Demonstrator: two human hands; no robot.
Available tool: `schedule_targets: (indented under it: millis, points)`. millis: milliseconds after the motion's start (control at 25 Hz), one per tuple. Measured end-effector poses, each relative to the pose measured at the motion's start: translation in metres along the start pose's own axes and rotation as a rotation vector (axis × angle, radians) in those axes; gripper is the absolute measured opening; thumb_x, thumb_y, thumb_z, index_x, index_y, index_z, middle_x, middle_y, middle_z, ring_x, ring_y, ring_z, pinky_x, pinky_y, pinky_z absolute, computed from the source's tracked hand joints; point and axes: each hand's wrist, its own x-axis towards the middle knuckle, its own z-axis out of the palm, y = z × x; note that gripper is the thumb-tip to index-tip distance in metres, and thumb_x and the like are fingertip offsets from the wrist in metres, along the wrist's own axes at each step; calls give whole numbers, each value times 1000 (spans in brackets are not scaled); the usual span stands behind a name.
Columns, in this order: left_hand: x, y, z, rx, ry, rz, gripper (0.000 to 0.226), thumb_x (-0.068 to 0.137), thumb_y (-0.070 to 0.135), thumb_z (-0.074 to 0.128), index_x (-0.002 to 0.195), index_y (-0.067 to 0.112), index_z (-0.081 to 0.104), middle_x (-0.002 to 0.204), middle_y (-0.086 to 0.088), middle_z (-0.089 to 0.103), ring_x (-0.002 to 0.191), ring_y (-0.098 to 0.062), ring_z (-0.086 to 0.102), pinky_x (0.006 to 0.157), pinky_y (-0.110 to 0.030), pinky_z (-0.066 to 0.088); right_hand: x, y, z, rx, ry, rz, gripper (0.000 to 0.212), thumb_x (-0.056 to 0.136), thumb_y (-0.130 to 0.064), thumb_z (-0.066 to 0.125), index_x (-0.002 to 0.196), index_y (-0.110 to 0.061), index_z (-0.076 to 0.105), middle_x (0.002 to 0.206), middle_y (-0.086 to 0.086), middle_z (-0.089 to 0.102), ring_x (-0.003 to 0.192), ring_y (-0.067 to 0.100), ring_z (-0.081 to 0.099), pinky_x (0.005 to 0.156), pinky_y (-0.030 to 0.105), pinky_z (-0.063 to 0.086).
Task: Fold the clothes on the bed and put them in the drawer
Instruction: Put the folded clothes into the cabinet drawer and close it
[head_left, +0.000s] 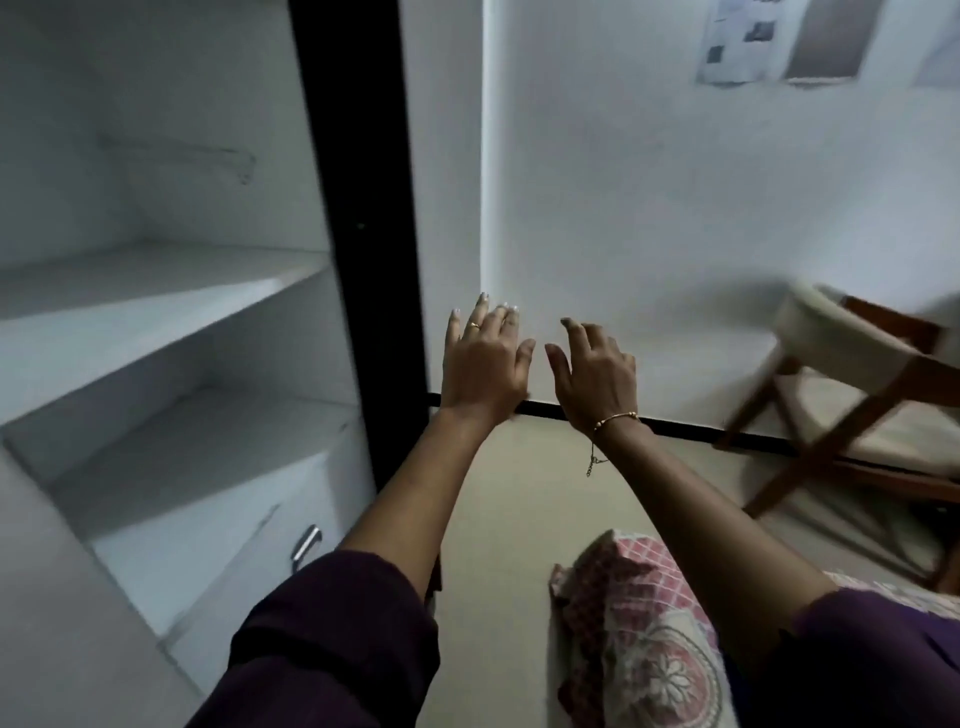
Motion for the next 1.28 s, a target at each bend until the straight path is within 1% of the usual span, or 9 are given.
schedule_targets:
  millis: [120,440,520,640,1000,1080,1160,1240,1280]
  points:
    - [-31,-47,-22,145,-23,-127,63,92,39,21,132,0,49,137,-15,51,138,-31,34,112,-50,19,0,-47,29,92,-93,-128,76,83,-53,9,131,-10,48,122,13,55,107,34,54,83,42,40]
    - [-123,-128,-33,398,-94,-482,49,99,30,37,141,5,39,147,-10,39,143,-25,20,116,-43,9,-30,-118,110,234,-383,-444,57,94,-47,26,134,-12,45,125,11,52,110,33,52,84,42,39]
    - [-135,-137,-27,444,-101,-540,48,98,29,39,139,5,41,146,-11,40,143,-26,22,116,-44,11,-35,-124,127,248,-438,-542,62,91,-49,18,134,-12,45,128,11,50,111,32,52,84,41,39]
    - [-156,-147,-10,486,-142,-631,47,97,28,42,138,5,43,145,-11,42,142,-27,25,116,-44,12,-33,-128,160,236,-512,-646,49,98,-42,29,141,-17,33,140,7,40,122,26,44,92,38,36]
    - [-185,-211,63,577,-362,-748,50,98,25,39,145,10,32,153,-6,30,145,-23,16,117,-39,8,-46,-152,274,291,-759,-747,46,99,-36,34,141,-17,31,149,6,29,133,22,33,103,36,32]
    - [-187,-233,89,540,-394,-777,52,81,29,68,128,9,56,134,-8,55,131,-26,44,109,-41,33,-55,-158,309,285,-816,-757,45,99,-34,36,141,-16,32,149,7,29,134,23,32,105,37,32]
    - [-194,-256,120,435,-450,-807,56,43,26,91,95,12,74,98,-3,73,95,-20,68,80,-34,55,-64,-162,345,243,-889,-778,45,98,-30,40,140,-16,33,149,8,29,135,24,32,107,37,32]
    - [-207,-277,150,383,-483,-838,57,34,23,93,87,15,75,87,1,73,80,-15,70,67,-27,56,-74,-163,378,203,-926,-802,46,91,-27,56,133,-15,45,142,9,40,129,26,42,102,41,39]
    - [-212,-283,161,355,-482,-861,59,33,23,93,89,16,76,89,2,73,79,-15,69,66,-26,55,-79,-162,391,231,-939,-817,48,78,-29,72,122,-17,57,130,9,53,118,25,54,91,41,49]
